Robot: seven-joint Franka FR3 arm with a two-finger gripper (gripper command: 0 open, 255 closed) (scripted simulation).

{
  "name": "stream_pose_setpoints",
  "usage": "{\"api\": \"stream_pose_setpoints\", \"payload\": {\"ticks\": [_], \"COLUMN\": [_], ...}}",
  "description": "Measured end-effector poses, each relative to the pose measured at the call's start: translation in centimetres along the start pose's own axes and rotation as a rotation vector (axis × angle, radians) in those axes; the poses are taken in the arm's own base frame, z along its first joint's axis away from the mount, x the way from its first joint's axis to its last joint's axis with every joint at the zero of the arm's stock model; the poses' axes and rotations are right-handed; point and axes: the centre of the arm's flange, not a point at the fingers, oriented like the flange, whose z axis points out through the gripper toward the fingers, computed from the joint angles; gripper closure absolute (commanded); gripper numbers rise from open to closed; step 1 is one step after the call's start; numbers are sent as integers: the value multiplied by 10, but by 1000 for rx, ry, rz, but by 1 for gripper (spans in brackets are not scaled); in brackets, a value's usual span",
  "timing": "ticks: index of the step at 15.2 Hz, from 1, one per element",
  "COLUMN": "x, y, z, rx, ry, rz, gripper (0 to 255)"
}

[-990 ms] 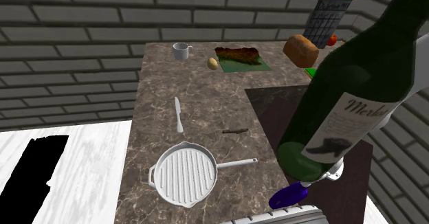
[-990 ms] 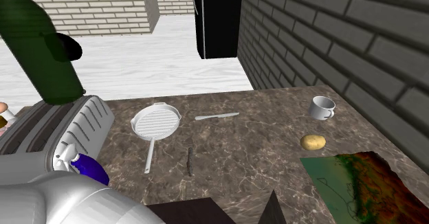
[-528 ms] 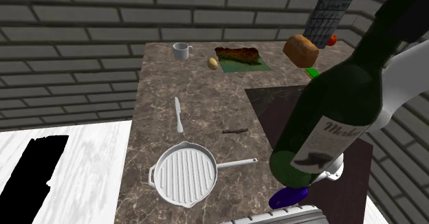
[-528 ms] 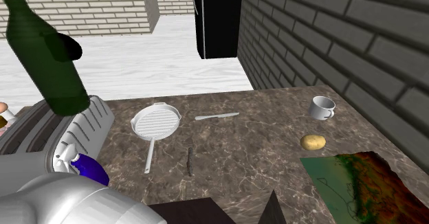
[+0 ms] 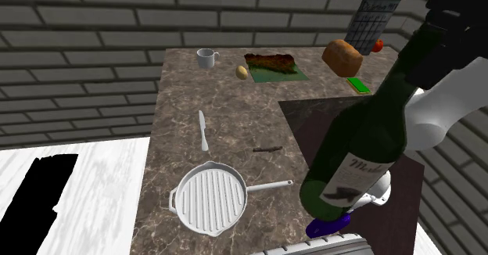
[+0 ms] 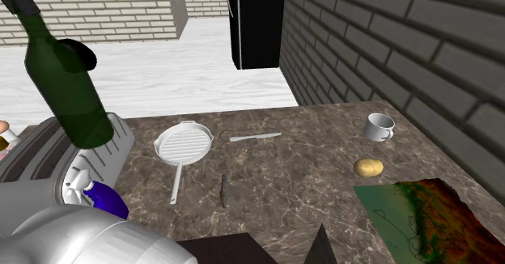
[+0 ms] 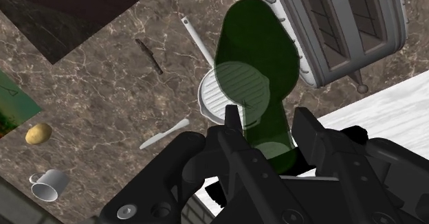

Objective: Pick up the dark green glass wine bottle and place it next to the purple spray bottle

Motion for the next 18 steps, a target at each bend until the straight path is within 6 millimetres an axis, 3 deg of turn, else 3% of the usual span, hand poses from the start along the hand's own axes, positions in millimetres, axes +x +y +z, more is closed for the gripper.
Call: {"api": "stream_pose_setpoints", "payload": {"ticks": [18], "x": [-9], "y": [-4], "z": [95], "rx": [0], "ry": [0], "rz": [0], "gripper": [255]}}
